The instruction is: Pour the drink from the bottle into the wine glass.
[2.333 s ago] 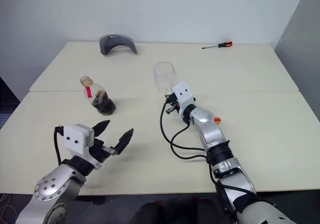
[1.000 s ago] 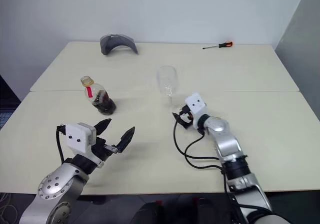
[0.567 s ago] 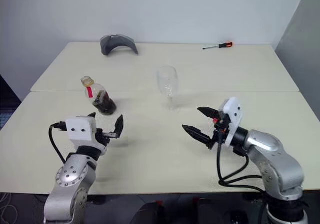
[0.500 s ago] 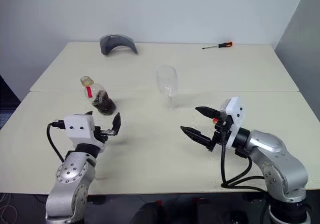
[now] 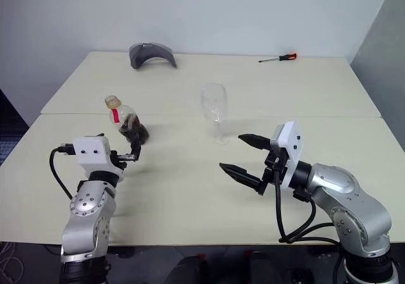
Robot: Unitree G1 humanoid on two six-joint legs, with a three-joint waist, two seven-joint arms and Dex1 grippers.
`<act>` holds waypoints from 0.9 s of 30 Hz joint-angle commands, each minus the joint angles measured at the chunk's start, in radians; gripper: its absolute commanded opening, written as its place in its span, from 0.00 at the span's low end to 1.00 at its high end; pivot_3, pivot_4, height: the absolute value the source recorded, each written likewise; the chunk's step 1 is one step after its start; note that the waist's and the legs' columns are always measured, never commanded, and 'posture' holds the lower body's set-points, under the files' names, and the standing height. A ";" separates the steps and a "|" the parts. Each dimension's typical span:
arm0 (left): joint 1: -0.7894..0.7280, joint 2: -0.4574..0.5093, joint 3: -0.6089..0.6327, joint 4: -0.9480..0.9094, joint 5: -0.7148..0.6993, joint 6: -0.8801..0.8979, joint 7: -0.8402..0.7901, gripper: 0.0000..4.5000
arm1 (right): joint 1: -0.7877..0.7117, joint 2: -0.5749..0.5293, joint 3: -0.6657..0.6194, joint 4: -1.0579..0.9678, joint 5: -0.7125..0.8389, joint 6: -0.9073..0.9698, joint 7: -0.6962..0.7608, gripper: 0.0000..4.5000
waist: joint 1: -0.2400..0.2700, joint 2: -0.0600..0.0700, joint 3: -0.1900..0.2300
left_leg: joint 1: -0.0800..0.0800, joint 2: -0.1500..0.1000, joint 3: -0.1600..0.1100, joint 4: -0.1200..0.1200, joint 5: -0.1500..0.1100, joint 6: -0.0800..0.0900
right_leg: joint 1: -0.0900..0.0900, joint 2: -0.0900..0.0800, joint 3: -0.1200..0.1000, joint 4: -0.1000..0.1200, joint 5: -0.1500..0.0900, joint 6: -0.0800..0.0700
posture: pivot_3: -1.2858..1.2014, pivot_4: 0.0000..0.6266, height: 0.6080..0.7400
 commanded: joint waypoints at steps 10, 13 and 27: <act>-0.137 0.044 0.030 0.156 -0.005 -0.086 -0.021 1.00 | -0.015 -0.018 -0.009 -0.018 0.047 -0.019 -0.037 0.99 | 0.002 0.000 0.000 | 0.000 0.000 0.000 0.000 0.000 0.000 | 0.000 0.000 0.000 0.000 0.000 0.000 | 0.52 0.24 1.00; -0.159 0.053 0.030 0.198 -0.010 -0.107 -0.035 1.00 | -0.014 -0.014 -0.015 -0.015 0.050 -0.020 -0.050 0.99 | 0.003 0.000 0.000 | 0.000 0.000 0.000 0.000 0.000 0.000 | 0.000 0.000 0.000 0.000 0.000 0.000 | 0.52 0.24 1.00; -0.334 0.071 0.021 0.511 -0.016 -0.228 -0.122 1.00 | -0.029 -0.012 -0.016 -0.027 0.070 -0.012 -0.141 0.99 | 0.003 -0.001 0.000 | 0.000 0.000 0.000 0.001 0.000 0.000 | 0.000 0.000 -0.001 0.000 0.000 0.000 | 0.52 0.24 1.00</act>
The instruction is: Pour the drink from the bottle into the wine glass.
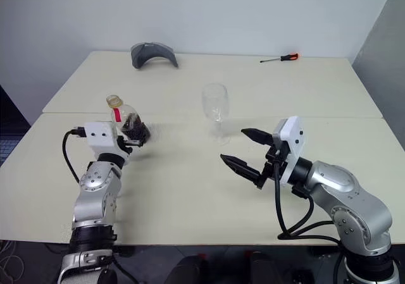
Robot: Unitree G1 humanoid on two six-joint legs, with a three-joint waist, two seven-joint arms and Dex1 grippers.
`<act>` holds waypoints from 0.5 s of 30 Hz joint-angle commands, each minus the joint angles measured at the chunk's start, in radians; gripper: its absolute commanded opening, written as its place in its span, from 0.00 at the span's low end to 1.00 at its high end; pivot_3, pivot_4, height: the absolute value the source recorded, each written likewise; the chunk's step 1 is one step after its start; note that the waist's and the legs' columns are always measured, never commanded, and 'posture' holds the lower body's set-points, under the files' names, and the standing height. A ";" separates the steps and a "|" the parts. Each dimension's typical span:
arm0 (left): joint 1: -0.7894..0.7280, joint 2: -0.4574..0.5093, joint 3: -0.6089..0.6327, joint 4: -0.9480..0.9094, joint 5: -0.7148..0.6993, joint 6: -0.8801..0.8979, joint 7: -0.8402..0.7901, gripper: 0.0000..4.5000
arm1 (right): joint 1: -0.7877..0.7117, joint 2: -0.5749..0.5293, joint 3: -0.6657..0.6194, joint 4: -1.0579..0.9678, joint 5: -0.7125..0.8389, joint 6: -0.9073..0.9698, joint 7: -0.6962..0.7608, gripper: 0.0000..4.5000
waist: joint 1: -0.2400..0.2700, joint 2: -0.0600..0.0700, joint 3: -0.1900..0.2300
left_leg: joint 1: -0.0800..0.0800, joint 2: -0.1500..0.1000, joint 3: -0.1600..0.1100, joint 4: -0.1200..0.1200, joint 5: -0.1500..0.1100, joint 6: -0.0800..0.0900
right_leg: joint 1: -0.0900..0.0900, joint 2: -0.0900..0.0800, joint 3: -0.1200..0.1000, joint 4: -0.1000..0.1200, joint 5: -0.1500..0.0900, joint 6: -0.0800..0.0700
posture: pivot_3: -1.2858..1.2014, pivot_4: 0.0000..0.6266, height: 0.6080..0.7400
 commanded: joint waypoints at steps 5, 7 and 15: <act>-0.159 0.046 0.004 0.253 0.000 -0.147 -0.045 1.00 | -0.026 -0.005 -0.014 -0.027 0.020 -0.008 -0.048 0.99 | 0.000 0.000 0.000 | 0.000 0.000 0.000 0.000 0.000 0.000 | 0.000 0.000 0.000 0.000 0.000 0.000 | 0.52 0.24 1.00; -0.197 0.047 0.004 0.326 0.001 -0.182 -0.048 1.00 | -0.029 -0.004 -0.015 -0.024 0.022 -0.007 -0.055 0.99 | 0.000 0.000 0.000 | 0.000 0.000 0.000 0.000 0.000 0.000 | 0.000 0.000 0.000 0.000 0.000 0.000 | 0.52 0.24 1.00; -0.259 0.047 -0.002 0.454 0.000 -0.282 -0.057 1.00 | -0.033 -0.009 -0.023 -0.023 0.030 -0.003 -0.074 0.99 | -0.001 0.000 0.000 | 0.000 0.000 0.000 0.000 0.000 0.000 | 0.000 0.000 0.000 0.000 0.000 0.000 | 0.52 0.24 1.00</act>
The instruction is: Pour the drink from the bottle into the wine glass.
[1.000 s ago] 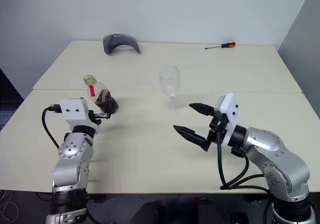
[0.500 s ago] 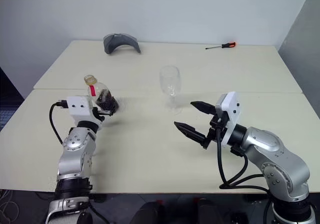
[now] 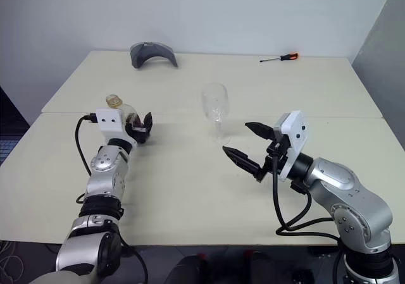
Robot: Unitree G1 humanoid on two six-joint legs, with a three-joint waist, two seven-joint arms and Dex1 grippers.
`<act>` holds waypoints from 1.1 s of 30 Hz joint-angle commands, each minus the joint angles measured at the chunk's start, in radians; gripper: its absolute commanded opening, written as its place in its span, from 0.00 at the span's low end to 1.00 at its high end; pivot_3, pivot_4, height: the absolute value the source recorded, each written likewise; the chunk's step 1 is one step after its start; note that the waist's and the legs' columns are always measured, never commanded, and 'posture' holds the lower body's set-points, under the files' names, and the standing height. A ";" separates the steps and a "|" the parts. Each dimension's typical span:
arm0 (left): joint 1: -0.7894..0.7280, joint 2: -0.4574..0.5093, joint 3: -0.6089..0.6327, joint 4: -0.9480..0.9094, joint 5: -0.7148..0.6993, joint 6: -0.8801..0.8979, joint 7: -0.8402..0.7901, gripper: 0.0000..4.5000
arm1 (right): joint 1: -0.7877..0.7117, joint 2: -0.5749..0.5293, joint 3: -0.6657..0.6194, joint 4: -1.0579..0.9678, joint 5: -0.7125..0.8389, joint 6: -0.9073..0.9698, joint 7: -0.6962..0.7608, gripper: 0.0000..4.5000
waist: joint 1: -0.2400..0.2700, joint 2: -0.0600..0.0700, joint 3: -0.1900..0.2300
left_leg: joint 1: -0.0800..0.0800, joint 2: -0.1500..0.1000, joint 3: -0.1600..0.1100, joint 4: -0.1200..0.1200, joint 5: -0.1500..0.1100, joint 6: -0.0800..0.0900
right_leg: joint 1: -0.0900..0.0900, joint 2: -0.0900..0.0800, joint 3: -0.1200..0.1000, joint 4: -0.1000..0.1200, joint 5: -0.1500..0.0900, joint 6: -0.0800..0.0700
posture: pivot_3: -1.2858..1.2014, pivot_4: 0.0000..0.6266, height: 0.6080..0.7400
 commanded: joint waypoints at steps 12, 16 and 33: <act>-0.053 0.018 0.009 0.052 -0.021 -0.083 -0.021 0.23 | -0.013 -0.010 -0.017 -0.008 0.027 -0.009 -0.010 1.00 | 0.000 0.000 0.000 | 0.000 0.000 0.000 0.000 0.000 0.000 | 0.000 0.000 0.000 0.001 0.000 0.000 | 0.52 0.24 1.00; -0.067 0.018 0.004 0.026 -0.031 -0.055 -0.043 0.22 | -0.029 -0.010 -0.012 -0.001 0.026 -0.008 -0.009 1.00 | 0.000 -0.001 0.000 | 0.000 0.000 0.000 0.000 0.000 0.000 | 0.000 0.000 0.000 0.001 0.000 0.000 | 0.52 0.24 1.00; -0.495 0.160 -0.271 0.245 0.146 -0.136 -0.457 0.21 | -0.372 0.020 0.082 0.403 -0.106 -0.115 0.126 1.00 | -0.010 -0.011 0.007 | -0.003 -0.001 0.003 0.001 0.002 -0.004 | -0.004 -0.001 0.001 -0.001 0.000 0.000 | 0.52 0.24 1.00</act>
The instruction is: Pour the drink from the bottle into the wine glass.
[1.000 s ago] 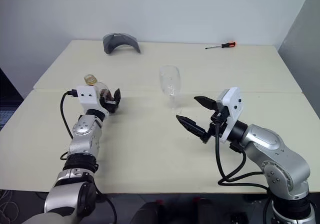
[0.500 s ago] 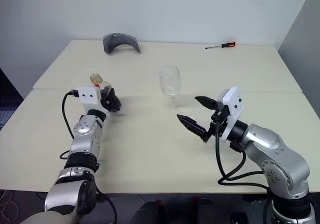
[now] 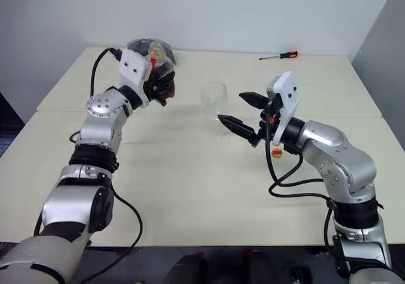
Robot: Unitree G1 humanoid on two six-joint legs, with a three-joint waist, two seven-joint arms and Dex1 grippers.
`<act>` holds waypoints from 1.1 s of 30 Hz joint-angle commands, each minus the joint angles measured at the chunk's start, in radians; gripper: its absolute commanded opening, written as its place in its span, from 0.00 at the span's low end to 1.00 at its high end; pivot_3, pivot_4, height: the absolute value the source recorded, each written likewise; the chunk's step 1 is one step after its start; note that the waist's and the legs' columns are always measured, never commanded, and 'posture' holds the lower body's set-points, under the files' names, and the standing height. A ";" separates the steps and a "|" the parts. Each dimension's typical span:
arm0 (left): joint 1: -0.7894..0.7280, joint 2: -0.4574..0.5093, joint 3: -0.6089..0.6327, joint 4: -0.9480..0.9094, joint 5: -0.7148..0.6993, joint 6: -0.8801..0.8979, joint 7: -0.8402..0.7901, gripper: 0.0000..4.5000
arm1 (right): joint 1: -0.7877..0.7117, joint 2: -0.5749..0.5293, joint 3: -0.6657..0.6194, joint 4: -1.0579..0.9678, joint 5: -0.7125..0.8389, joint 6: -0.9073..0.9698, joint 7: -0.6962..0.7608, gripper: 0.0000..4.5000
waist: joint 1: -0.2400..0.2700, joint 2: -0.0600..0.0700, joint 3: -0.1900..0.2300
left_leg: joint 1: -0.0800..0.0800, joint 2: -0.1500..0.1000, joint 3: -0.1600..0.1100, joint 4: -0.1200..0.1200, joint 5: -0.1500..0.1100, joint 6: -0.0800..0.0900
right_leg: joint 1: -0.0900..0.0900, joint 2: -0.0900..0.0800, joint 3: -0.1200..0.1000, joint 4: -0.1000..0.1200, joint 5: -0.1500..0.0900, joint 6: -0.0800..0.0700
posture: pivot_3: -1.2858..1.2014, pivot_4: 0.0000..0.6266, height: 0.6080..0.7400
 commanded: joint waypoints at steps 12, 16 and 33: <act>-0.217 0.053 -0.121 0.237 0.183 -0.338 -0.039 0.21 | -0.085 0.073 0.032 0.091 -0.106 -0.100 0.026 1.00 | -0.018 0.000 0.000 | -0.015 0.000 0.000 0.004 0.001 -0.001 | -0.017 -0.001 0.000 0.008 0.000 0.000 | 0.52 0.24 1.00; -0.248 0.054 -0.142 0.274 0.219 -0.379 -0.024 0.21 | -0.106 0.110 0.025 0.123 -0.130 -0.104 0.000 1.00 | -0.019 0.000 0.000 | -0.015 0.000 0.000 0.004 0.001 0.000 | -0.018 -0.001 0.000 0.009 0.000 0.000 | 0.52 0.24 1.00; -0.302 0.083 -0.184 0.337 0.319 -0.454 0.016 0.21 | -0.156 0.211 0.039 0.184 -0.224 -0.178 -0.034 1.00 | -0.021 0.000 0.000 | -0.015 0.000 0.001 0.004 0.001 -0.001 | -0.018 -0.001 0.000 0.010 0.000 0.000 | 0.52 0.24 1.00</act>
